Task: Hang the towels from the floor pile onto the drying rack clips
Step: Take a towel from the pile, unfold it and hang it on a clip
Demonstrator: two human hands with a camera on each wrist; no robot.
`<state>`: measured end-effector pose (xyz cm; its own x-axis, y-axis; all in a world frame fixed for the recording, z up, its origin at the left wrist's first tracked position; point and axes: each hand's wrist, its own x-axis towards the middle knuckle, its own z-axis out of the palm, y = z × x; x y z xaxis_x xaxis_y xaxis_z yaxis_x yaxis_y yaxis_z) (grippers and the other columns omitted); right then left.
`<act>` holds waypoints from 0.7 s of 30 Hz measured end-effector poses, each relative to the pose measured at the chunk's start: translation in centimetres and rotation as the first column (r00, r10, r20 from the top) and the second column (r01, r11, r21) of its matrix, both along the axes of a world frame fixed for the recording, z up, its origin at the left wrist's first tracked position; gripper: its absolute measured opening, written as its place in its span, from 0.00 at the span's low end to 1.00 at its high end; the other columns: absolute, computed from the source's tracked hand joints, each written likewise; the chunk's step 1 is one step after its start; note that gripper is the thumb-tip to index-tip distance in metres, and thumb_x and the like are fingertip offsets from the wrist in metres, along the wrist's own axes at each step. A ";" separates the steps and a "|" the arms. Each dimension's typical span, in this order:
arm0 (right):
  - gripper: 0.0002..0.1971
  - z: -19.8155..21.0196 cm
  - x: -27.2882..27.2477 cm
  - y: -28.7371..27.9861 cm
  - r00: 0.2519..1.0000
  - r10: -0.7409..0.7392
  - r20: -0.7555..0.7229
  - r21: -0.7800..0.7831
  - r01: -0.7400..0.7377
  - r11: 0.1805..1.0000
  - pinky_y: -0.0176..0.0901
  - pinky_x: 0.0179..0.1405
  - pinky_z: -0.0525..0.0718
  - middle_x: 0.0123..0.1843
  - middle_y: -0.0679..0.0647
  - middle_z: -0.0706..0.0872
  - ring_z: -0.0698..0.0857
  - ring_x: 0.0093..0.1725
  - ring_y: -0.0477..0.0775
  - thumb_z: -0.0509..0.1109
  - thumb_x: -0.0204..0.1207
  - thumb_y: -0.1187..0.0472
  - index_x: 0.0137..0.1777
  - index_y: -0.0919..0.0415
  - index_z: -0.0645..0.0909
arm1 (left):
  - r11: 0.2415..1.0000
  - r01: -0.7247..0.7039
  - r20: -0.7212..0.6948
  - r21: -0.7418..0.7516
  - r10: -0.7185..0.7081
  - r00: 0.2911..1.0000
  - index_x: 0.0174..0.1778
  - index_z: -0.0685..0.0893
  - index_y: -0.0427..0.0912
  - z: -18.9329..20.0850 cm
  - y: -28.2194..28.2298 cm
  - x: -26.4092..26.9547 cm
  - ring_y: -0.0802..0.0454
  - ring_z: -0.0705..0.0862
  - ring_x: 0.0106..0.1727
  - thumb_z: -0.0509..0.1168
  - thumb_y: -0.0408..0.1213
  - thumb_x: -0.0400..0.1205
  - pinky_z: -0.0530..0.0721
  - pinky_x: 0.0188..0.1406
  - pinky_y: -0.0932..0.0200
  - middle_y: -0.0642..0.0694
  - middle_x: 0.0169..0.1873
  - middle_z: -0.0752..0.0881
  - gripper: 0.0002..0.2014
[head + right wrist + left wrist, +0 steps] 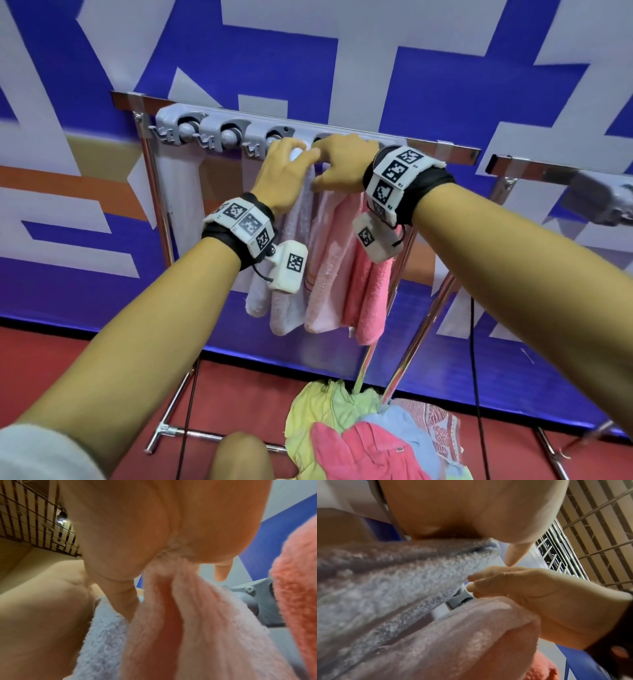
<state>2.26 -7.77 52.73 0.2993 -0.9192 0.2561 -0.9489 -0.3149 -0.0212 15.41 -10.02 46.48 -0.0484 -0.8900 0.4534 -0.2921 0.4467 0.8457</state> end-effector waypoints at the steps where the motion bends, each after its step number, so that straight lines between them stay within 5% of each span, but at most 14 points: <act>1: 0.10 -0.1 -0.3 0.3 0.999 -0.014 0.034 -0.027 0.015 1.000 0.45 0.43 0.71 0.44 0.45 0.83 0.81 0.47 0.54 0.72 0.69 0.52 0.50 0.50 0.82 | 1.000 -0.005 0.013 0.010 0.005 1.000 0.65 0.81 0.40 0.2 0.2 -0.2 0.47 0.77 0.66 0.60 0.58 0.70 0.73 0.67 0.53 0.43 0.64 0.76 0.32; 6: 0.17 -0.6 -2.0 2.4 0.981 0.025 0.191 -0.064 -0.013 0.998 0.56 0.63 0.78 0.58 0.49 0.85 0.81 0.60 0.57 0.72 0.69 0.55 0.58 0.52 0.84 | 0.997 -0.043 0.102 0.063 0.037 0.994 0.82 0.67 0.46 -0.9 1.4 0.4 0.48 0.71 0.77 0.65 0.35 0.80 0.70 0.75 0.55 0.43 0.79 0.70 0.32; 9: 0.23 -0.7 -3.4 3.7 0.967 0.060 0.248 -0.077 -0.042 0.996 0.56 0.65 0.79 0.65 0.52 0.84 0.80 0.66 0.57 0.72 0.69 0.56 0.65 0.52 0.81 | 0.995 -0.097 0.086 0.026 0.095 0.992 0.80 0.68 0.44 -1.1 2.7 0.3 0.45 0.73 0.76 0.65 0.40 0.72 0.72 0.76 0.48 0.41 0.76 0.74 0.36; 13: 0.26 -0.8 -5.7 5.8 0.964 0.086 0.251 -0.067 -0.071 0.995 0.44 0.64 0.77 0.68 0.54 0.82 0.79 0.68 0.56 0.74 0.71 0.54 0.71 0.54 0.77 | 0.962 -0.214 0.098 -0.167 0.232 0.968 0.79 0.71 0.41 -0.2 4.8 -0.6 0.46 0.71 0.77 0.66 0.36 0.76 0.67 0.79 0.53 0.41 0.76 0.72 0.32; 16: 0.28 -1.1 -7.9 7.7 0.961 0.083 0.265 -0.071 -0.067 0.995 0.38 0.61 0.75 0.70 0.53 0.82 0.80 0.68 0.53 0.74 0.72 0.52 0.72 0.55 0.77 | 0.944 -0.165 0.196 -0.284 0.226 0.954 0.74 0.74 0.40 0.6 6.7 -2.6 0.45 0.70 0.76 0.64 0.40 0.74 0.64 0.79 0.53 0.42 0.73 0.74 0.29; 18: 0.26 -1.5 -9.2 8.8 0.959 0.079 0.272 -0.068 -0.063 0.996 0.41 0.60 0.78 0.65 0.54 0.84 0.82 0.65 0.55 0.74 0.71 0.54 0.70 0.55 0.79 | 0.935 -0.126 0.287 -0.331 0.227 0.931 0.72 0.77 0.43 0.8 7.8 -4.3 0.42 0.70 0.76 0.60 0.49 0.72 0.64 0.80 0.45 0.41 0.73 0.75 0.31; 21: 0.28 -2.8 -12.2 10.7 0.969 0.062 0.238 -0.030 -0.057 0.998 0.43 0.63 0.76 0.68 0.56 0.82 0.80 0.67 0.57 0.75 0.71 0.54 0.72 0.56 0.77 | 0.930 -0.075 0.419 -0.359 0.232 0.878 0.73 0.77 0.47 0.1 10.0 -7.7 0.38 0.62 0.83 0.56 0.55 0.71 0.57 0.83 0.39 0.39 0.80 0.68 0.34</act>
<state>-9.92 2.98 49.92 0.2811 -0.8946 0.3475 -0.8967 -0.3738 -0.2370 7.74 0.01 46.56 -0.1905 -0.7104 0.6776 -0.6901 0.5878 0.4222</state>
